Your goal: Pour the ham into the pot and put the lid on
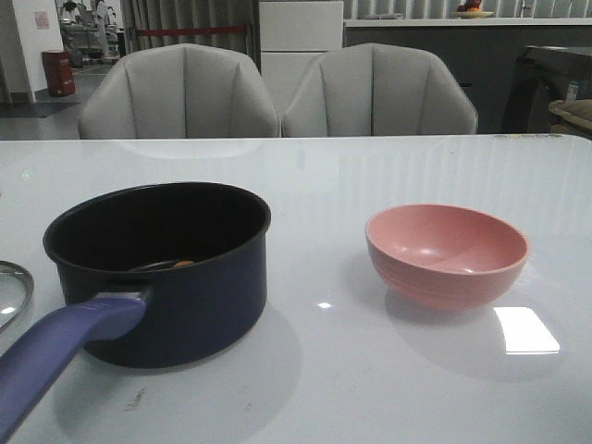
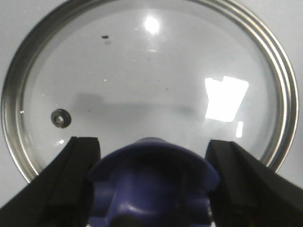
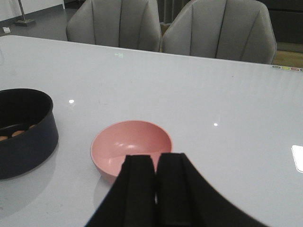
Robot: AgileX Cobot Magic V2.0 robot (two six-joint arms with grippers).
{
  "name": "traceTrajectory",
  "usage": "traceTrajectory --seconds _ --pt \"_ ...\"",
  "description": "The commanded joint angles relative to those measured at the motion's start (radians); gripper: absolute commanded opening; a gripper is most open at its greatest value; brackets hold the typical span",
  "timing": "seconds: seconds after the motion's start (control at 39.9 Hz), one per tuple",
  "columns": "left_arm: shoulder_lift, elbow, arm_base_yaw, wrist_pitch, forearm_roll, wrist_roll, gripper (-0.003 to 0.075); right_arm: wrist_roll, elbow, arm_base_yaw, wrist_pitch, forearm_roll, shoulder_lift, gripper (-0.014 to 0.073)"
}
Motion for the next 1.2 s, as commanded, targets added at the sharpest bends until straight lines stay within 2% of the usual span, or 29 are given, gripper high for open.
traceTrajectory --seconds 0.0,0.28,0.53,0.68,0.88,1.18 --pt "-0.032 -0.018 -0.002 0.022 -0.005 -0.004 0.0239 -0.009 -0.025 0.000 -0.075 0.006 0.009 0.0150" --pt "-0.050 -0.055 -0.002 0.047 -0.005 0.001 0.0115 -0.009 -0.025 0.000 -0.075 0.006 0.009 0.0150" --pt "-0.124 -0.124 -0.002 0.072 -0.005 0.019 0.0114 -0.009 -0.025 0.000 -0.075 0.006 0.009 0.0150" --pt "-0.181 -0.187 -0.016 0.132 -0.008 0.050 0.0114 -0.009 -0.025 0.000 -0.075 0.006 0.009 0.0150" --pt "-0.234 -0.261 -0.122 0.171 -0.008 0.053 0.0114 -0.009 -0.025 0.000 -0.075 0.006 0.009 0.0150" --pt "-0.201 -0.279 -0.366 0.186 -0.008 0.084 0.0114 -0.009 -0.025 0.000 -0.075 0.006 0.009 0.0150"
